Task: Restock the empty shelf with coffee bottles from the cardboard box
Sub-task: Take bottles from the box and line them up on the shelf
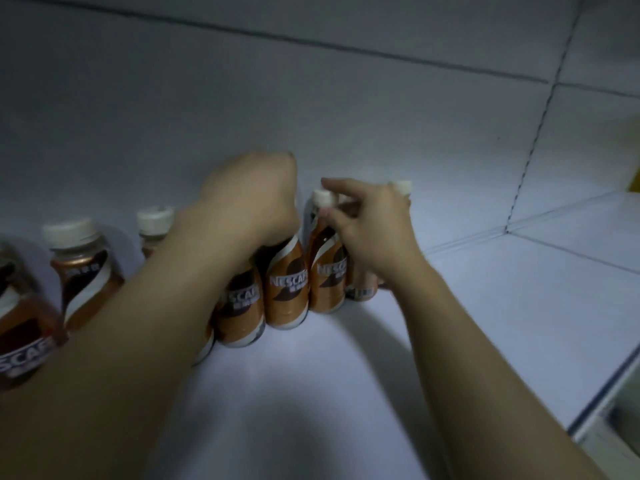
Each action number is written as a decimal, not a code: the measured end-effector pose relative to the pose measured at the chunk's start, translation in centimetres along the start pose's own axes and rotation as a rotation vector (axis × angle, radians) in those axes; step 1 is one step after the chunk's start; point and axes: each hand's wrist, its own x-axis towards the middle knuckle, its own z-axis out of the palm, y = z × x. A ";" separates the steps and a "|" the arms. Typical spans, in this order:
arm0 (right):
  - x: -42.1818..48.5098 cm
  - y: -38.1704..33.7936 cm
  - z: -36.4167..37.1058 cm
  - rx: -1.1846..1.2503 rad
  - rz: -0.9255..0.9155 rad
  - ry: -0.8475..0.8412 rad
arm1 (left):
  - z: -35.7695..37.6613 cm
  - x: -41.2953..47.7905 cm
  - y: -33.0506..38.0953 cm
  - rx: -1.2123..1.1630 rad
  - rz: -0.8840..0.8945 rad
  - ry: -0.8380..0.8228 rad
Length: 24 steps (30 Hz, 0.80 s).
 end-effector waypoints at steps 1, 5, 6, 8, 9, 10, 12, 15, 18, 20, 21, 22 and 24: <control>-0.1 -0.2 -0.5 -0.003 -0.024 0.031 | -0.1 -0.1 0.5 -0.002 0.011 0.027; 0.7 -0.7 -4.3 0.065 -0.001 0.335 | 0.0 -0.3 3.1 -0.005 0.145 0.167; 1.3 -0.3 -4.9 0.055 0.024 0.344 | 0.2 -0.1 3.7 -0.015 0.170 0.174; 2.1 0.9 -5.0 -0.032 0.054 0.268 | 0.7 0.5 4.8 -0.056 0.187 0.145; 2.3 1.7 -4.7 -0.062 0.065 0.231 | 0.9 0.9 5.3 -0.064 0.194 0.128; 2.3 2.6 -4.3 -0.067 0.083 0.215 | 1.2 1.4 5.8 -0.059 0.203 0.109; 2.1 4.7 -3.6 -0.045 0.133 0.255 | 2.0 2.5 6.4 -0.031 0.213 0.061; 1.6 7.2 -3.5 0.000 0.201 0.300 | 2.9 3.9 7.3 -0.018 0.188 0.030; 1.4 8.8 -3.5 0.026 0.229 0.241 | 3.3 4.9 8.1 0.021 0.155 0.023; 1.2 9.5 -3.4 0.022 0.235 0.194 | 3.6 5.3 8.5 0.030 0.148 0.045; 1.1 9.7 -3.4 0.015 0.238 0.172 | 3.9 5.4 8.5 0.037 0.146 0.055; 1.1 9.8 -3.3 0.012 0.242 0.149 | 4.0 5.4 8.4 0.054 0.144 0.062; 1.1 9.7 -3.2 0.013 0.249 0.122 | 4.3 5.2 8.4 0.094 0.137 0.072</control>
